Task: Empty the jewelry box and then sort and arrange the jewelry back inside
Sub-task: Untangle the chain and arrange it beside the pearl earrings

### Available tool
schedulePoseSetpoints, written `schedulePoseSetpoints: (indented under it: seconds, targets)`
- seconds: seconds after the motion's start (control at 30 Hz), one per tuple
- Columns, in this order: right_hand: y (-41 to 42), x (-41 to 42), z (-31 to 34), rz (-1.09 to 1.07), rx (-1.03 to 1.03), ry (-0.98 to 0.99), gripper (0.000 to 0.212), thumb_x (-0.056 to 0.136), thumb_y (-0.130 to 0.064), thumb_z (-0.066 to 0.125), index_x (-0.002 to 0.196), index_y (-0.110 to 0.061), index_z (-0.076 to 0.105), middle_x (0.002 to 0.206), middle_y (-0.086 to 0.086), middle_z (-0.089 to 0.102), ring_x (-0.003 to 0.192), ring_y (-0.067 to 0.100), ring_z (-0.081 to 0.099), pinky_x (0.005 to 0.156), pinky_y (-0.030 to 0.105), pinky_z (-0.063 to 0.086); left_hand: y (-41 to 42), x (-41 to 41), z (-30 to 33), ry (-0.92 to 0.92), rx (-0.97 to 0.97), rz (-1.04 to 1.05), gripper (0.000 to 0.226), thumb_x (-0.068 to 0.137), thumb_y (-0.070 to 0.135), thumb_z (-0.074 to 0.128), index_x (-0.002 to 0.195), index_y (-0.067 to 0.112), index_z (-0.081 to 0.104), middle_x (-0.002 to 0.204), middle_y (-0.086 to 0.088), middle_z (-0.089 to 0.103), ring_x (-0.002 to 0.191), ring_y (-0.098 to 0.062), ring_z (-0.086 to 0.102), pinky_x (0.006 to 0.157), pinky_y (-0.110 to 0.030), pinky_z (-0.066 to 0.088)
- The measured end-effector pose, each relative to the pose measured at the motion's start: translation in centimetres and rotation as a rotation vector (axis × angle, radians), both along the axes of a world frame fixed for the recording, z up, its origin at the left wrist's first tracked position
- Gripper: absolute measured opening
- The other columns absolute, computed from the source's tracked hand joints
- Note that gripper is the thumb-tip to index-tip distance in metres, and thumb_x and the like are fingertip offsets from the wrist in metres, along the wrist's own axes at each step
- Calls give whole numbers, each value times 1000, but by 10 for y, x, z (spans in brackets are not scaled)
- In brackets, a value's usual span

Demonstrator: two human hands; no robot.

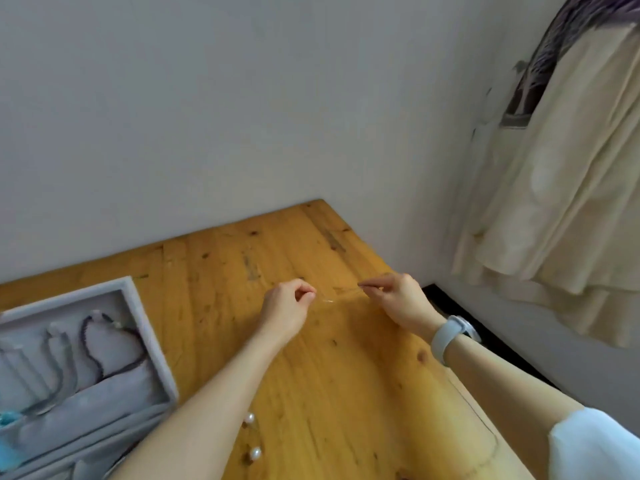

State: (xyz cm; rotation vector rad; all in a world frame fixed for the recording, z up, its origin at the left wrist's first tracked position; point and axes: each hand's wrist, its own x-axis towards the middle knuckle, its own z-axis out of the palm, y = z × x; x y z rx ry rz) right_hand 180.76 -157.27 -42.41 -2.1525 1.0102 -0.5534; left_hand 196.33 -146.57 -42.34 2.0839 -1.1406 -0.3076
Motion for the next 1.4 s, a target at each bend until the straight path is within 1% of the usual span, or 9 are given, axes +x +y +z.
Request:
schedulePoseSetpoints:
  seconds: [0.2,0.33,0.5,0.63,0.77,1.0,1.1,1.2,1.4]
  targets:
    - [-69,44,-28,-124,-233,-39,25,93,-14,49,111,-17,66,110,6,60,105,24,48,84,26,35,-74,31,-28,-143,-56,51,14,90,19,55,95,16,68,110,-3,59,107,-22,46,86,-26,31]
    - [-83,52,-39,-94,-304,46,38,93,-13,44,131,-18,49,122,4,55,114,22,41,94,34,37,-89,38,-39,-339,4,94,21,93,26,50,106,26,66,124,6,54,118,-19,38,95,-34,27]
    - [-73,40,-38,15,-245,132,63,86,-15,45,144,-24,23,140,5,41,130,23,33,110,43,26,-78,35,-36,-358,238,-76,45,99,31,32,143,29,27,151,10,23,139,-14,14,111,-37,10]
    - [-47,23,-27,70,-131,169,70,87,-14,47,146,-26,10,155,4,10,143,21,2,117,46,5,-55,27,-28,-276,377,-172,60,98,35,31,147,22,-1,156,3,3,143,-15,1,115,-34,-1]
    - [-3,-14,-17,59,-80,145,62,87,-12,47,143,-22,24,154,3,14,143,21,4,118,39,9,-13,-2,-15,-156,307,-136,53,96,33,38,145,20,22,155,1,13,140,-22,18,114,-40,16]
    - [105,-115,-3,96,-48,188,29,92,-12,45,117,-16,59,124,3,53,115,19,48,97,29,38,104,-118,-15,-241,194,-197,42,92,29,46,133,24,44,144,4,34,132,-17,30,107,-34,25]
    - [142,-164,-7,76,-46,200,27,92,-17,49,117,-20,59,109,-1,54,99,16,49,89,29,41,145,-158,-32,-297,270,-244,46,94,37,39,139,27,35,151,4,23,139,-14,14,112,-35,12]
    - [167,-198,-17,127,-79,339,33,90,-24,54,123,-20,55,110,-3,46,101,16,45,90,28,41,165,-175,-46,-397,340,-257,51,97,43,23,146,29,14,156,6,3,142,-14,-5,115,-39,-6]
    - [174,-200,-32,64,-190,280,10,91,-14,51,96,-13,59,98,-1,50,93,21,50,83,33,48,166,-177,-47,-439,377,-253,52,98,43,18,147,29,8,156,6,-1,142,-15,-7,116,-41,-5]
